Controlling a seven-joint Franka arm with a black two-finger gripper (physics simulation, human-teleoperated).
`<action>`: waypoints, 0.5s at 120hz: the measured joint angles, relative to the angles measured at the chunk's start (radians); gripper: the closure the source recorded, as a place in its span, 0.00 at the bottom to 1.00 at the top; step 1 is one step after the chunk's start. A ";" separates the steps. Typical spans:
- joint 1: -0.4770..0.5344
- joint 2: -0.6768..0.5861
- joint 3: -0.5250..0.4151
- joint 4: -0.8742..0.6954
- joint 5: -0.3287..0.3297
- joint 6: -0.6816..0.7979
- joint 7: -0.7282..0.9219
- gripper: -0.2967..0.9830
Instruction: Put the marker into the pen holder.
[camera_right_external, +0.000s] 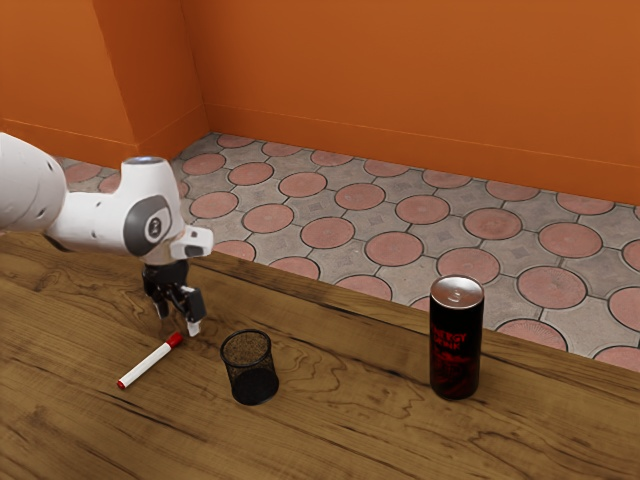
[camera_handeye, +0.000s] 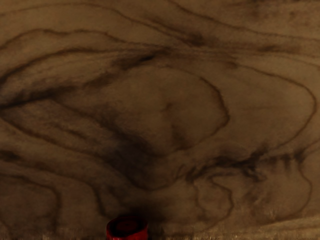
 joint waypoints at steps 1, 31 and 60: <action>0.000 -0.001 0.000 -0.005 0.000 0.005 0.002 0.23; 0.000 -0.043 0.000 -0.112 0.004 0.141 0.077 0.23; 0.000 -0.118 0.001 -0.215 0.004 0.228 0.128 0.23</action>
